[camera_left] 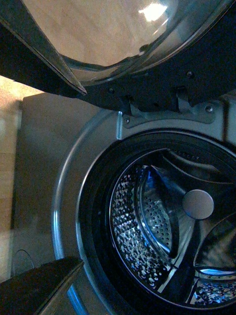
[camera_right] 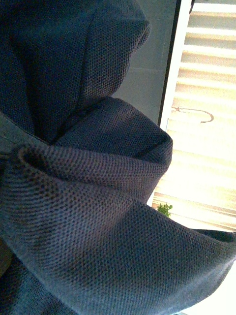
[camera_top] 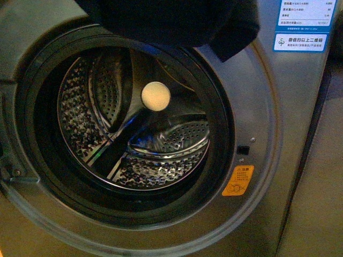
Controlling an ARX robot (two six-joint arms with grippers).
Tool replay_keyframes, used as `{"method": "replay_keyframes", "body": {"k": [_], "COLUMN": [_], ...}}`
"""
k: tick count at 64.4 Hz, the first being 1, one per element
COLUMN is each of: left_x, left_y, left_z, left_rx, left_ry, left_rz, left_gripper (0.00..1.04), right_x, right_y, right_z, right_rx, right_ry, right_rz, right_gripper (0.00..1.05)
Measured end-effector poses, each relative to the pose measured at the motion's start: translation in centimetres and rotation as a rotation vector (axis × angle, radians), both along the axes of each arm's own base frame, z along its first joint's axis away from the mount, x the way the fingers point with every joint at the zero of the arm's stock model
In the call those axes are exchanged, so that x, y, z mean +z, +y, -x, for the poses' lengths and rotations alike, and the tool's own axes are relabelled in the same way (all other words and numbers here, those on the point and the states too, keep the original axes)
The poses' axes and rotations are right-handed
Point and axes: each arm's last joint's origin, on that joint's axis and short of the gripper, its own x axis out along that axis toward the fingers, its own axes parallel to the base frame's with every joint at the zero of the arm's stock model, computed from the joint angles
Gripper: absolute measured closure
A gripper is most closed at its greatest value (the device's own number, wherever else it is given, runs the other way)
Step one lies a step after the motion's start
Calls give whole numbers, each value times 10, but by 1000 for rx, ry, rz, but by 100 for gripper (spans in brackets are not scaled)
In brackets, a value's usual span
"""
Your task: Put clothes into washing machine
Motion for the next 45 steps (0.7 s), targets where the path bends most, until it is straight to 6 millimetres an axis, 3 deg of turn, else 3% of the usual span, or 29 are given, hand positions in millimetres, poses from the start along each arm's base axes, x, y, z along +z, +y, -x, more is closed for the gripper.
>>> {"method": "replay_keyframes", "body": {"k": [9, 16, 20, 30, 39, 45], "left_x": [1, 15, 27, 104, 150, 180], "left_y": [0, 5, 9, 18, 19, 18], "left_z": [0, -3, -7, -33, -55, -80], "left_rx": [-22, -238, -279, -353, -454, -611], "left_ry": [-6, -90, -104, -219, -298, -370], "left_rz": [22, 202, 242, 238, 253, 305], "left_gripper": [7, 7, 7, 7, 7, 7], "right_x": [0, 0, 0, 0, 0, 0], "right_y": [0, 0, 0, 0, 0, 0], "right_z": [0, 0, 0, 0, 0, 0], "right_rx": [-7, -5, -2, -3, -3, -3], "right_ry": [2, 2, 1, 1, 1, 1], "right_rz": [-2, -1, 0, -1, 0, -1], "right_gripper": [91, 91, 91, 91, 91, 91]}}
